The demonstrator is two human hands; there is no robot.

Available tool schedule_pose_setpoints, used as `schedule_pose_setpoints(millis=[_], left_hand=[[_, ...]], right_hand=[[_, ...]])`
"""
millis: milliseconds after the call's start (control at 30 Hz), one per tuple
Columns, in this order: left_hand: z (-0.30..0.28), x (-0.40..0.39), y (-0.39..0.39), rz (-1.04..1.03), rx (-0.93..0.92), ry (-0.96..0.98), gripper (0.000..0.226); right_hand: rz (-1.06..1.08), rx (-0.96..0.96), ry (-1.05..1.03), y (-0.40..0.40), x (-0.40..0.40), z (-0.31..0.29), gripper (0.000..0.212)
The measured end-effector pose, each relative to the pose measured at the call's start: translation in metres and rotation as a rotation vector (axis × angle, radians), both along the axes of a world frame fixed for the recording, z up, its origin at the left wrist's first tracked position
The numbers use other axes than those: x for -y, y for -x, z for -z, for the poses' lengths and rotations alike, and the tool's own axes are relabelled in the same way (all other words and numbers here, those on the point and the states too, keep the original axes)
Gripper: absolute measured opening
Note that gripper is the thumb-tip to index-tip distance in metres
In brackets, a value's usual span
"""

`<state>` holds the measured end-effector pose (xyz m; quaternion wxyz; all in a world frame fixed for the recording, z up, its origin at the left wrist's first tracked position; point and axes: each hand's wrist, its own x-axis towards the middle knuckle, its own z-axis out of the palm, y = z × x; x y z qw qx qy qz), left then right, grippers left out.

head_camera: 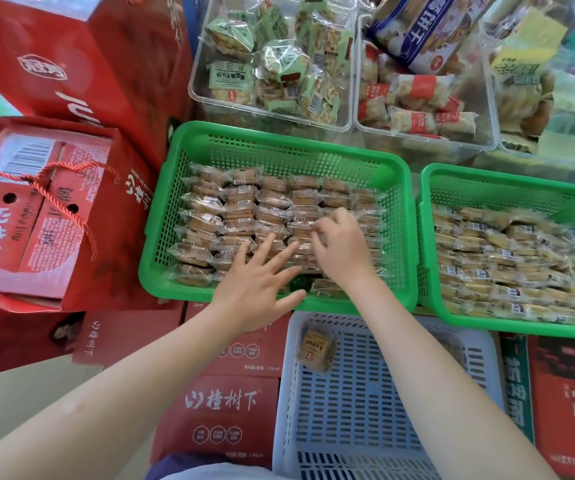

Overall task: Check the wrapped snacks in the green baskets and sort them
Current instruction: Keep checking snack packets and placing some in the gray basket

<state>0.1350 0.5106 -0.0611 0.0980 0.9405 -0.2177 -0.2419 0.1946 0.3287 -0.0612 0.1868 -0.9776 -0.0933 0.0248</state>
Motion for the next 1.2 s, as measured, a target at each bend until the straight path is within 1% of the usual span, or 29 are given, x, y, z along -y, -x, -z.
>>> schedule_pose_setpoints(millis=[67,133,200,300,367,433,467,533,567,667,800,833,900,1000,1033,1067,1100,1167,1200], left_hand=[[0.000,0.001,-0.004,0.024,-0.034,-0.008,0.071],[-0.001,0.003,-0.007,0.030,-0.052,-0.015,0.071],[-0.001,0.004,-0.007,0.025,-0.057,-0.011,0.070],[-0.003,0.004,-0.007,0.017,-0.063,-0.007,0.069],[-0.003,0.004,-0.007,0.017,-0.062,-0.005,0.068],[-0.003,0.004,-0.007,0.016,-0.060,-0.003,0.067],[-0.003,0.004,-0.007,0.014,-0.058,-0.002,0.067],[-0.003,0.004,-0.006,0.014,-0.051,-0.003,0.067],[-0.003,0.004,-0.006,0.014,-0.050,-0.004,0.067],[-0.001,0.004,-0.007,0.015,-0.051,-0.003,0.068],[0.002,0.003,-0.006,0.018,-0.040,-0.004,0.070],[0.002,0.002,-0.006,0.019,-0.038,-0.003,0.070],[0.001,0.002,-0.006,0.016,-0.035,0.009,0.069],[0.000,-0.001,-0.002,-0.014,0.007,0.077,0.063],[-0.002,-0.002,-0.001,-0.058,0.027,0.133,0.058],[-0.006,-0.003,0.000,-0.147,0.047,0.223,0.051],[-0.010,-0.004,0.002,-0.280,0.067,0.332,0.045],[-0.030,-0.004,0.010,-0.577,0.100,0.543,0.040],[-0.043,-0.005,0.015,-0.687,0.066,0.666,0.037]], right_hand=[[0.193,-0.092,-0.072,-0.011,-0.002,0.001,0.019],[0.309,-0.250,-0.051,-0.019,-0.005,0.004,0.028],[0.305,-0.287,-0.025,-0.022,-0.008,0.006,0.028],[0.275,-0.238,0.018,-0.023,-0.013,0.006,0.017],[0.267,-0.229,0.055,-0.023,-0.014,0.006,0.015],[0.247,-0.227,0.087,-0.022,-0.014,0.003,0.018],[0.221,-0.221,0.096,-0.022,-0.014,0.001,0.023],[0.157,-0.204,0.090,-0.020,-0.013,-0.004,0.030],[0.135,-0.198,0.075,-0.019,-0.013,-0.007,0.030],[0.119,-0.215,0.005,-0.016,-0.010,-0.016,0.025],[0.206,-0.315,-0.233,-0.013,0.005,-0.036,0.011],[0.213,-0.297,-0.305,-0.010,0.009,-0.044,0.010],[0.212,-0.200,-0.422,0.000,0.013,-0.063,0.009],[0.232,-0.061,-0.535,0.024,0.016,-0.092,0.008],[0.249,-0.031,-0.563,0.034,0.017,-0.101,0.008],[0.268,-0.019,-0.582,0.044,0.018,-0.110,0.009],[0.282,-0.025,-0.584,0.054,0.020,-0.117,0.010],[0.272,-0.086,-0.553,0.074,0.022,-0.128,0.011],[0.247,-0.133,-0.540,0.084,0.022,-0.132,0.010]])
